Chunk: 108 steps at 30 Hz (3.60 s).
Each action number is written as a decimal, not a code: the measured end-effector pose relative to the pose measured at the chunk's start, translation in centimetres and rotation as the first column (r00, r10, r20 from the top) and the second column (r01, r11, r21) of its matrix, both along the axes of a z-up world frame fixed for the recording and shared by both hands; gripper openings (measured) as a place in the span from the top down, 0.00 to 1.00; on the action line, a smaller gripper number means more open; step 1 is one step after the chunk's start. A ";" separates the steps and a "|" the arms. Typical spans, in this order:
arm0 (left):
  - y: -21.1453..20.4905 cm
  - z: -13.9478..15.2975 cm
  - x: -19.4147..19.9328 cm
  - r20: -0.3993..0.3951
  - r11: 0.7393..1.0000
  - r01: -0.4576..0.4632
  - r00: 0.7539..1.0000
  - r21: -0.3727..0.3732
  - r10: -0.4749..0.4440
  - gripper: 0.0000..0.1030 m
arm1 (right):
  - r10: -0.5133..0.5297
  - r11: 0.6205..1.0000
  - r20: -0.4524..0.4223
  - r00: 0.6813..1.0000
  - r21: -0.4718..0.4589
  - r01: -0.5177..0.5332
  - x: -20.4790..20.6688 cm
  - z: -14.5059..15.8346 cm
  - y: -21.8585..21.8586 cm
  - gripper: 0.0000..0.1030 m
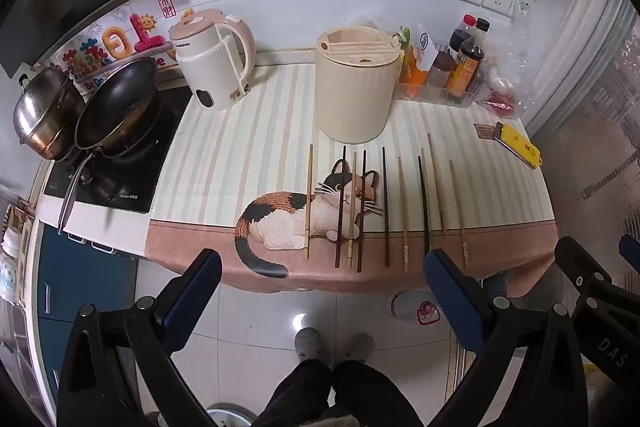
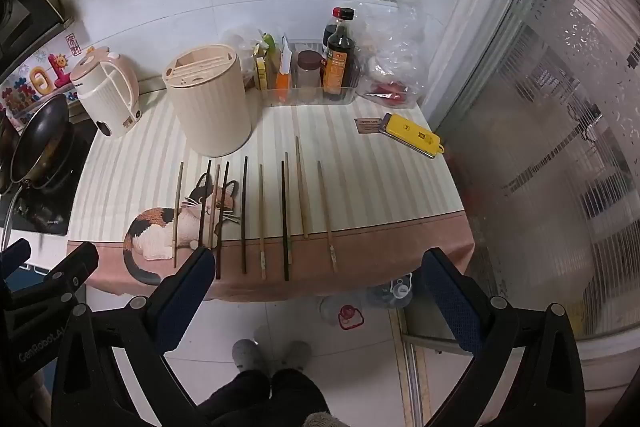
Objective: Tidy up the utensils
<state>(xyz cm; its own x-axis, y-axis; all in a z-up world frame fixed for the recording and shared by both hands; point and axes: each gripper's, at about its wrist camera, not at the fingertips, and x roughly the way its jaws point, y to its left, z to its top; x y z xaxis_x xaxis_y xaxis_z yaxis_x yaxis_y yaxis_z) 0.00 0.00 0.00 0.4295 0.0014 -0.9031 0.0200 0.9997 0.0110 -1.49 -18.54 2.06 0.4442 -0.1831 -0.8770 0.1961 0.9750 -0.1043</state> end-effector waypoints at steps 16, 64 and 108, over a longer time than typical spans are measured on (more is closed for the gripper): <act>0.4 0.1 0.1 0.006 1.000 0.000 1.000 0.002 0.000 0.00 | 0.000 1.000 0.000 1.000 -0.002 0.000 -0.1 0.0 0.0 0.00; -0.2 1.1 0.2 0.022 1.000 0.002 1.000 0.008 -0.002 0.00 | 0.003 1.000 0.000 1.000 0.009 -0.003 0.5 -0.3 0.5 0.00; 1.7 -4.3 5.6 0.032 0.992 -0.079 0.997 0.100 0.076 0.00 | -0.047 0.983 0.033 0.998 0.179 0.040 2.7 -4.8 -3.5 0.01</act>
